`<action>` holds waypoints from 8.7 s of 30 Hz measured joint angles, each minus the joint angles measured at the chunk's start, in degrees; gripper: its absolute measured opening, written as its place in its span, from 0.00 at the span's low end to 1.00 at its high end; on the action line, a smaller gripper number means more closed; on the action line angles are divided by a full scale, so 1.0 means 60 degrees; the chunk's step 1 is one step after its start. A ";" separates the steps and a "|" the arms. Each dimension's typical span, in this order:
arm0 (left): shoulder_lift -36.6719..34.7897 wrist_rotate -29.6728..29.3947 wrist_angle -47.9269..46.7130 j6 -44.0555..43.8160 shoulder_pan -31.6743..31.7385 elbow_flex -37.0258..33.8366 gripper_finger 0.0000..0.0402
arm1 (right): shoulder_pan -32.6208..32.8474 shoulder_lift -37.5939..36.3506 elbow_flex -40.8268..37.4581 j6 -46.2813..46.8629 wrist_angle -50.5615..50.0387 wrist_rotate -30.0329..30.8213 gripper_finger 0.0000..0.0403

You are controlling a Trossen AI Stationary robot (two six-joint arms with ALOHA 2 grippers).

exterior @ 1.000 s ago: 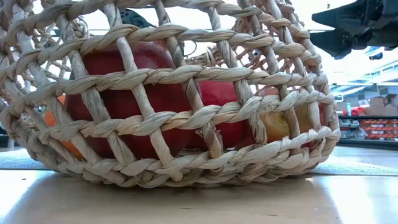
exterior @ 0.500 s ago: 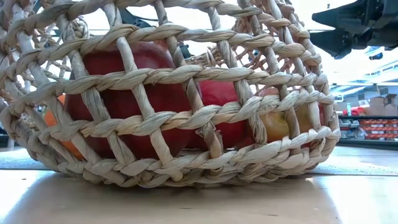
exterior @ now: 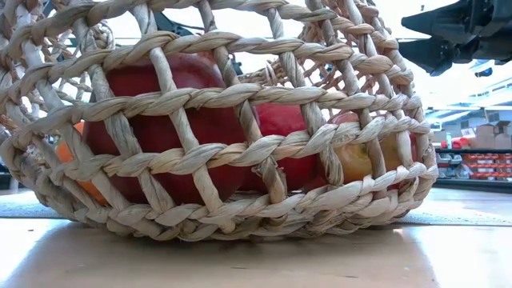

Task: Build produce basket
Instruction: Put the red apple into the brown basket, then put the pink grapes into the brown basket

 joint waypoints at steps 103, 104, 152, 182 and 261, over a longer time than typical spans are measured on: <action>-0.4803 0.0357 0.0218 0.6822 -0.6739 0.0001 0.80 | 0.0000 0.0004 0.0000 0.0001 0.0003 0.0000 0.90; -0.4769 0.0369 0.0050 0.6831 -0.6776 -0.0002 0.80 | 0.0000 0.0004 0.0001 0.0002 0.0014 0.0000 0.90; -0.4230 -0.0640 -0.0683 0.9950 -0.6855 -0.0003 0.80 | 0.0000 0.0084 0.0001 0.0000 0.0067 0.0000 0.90; -0.4232 -0.0625 -0.0679 -1.0040 -0.6873 -0.0003 0.80 | 0.0000 0.0084 0.0001 0.0000 0.0067 0.0000 0.90; -0.2500 -0.3724 -0.0859 0.5716 -0.8067 0.0912 0.97 | 0.0004 0.0111 0.0001 0.0000 0.0143 0.0000 0.90</action>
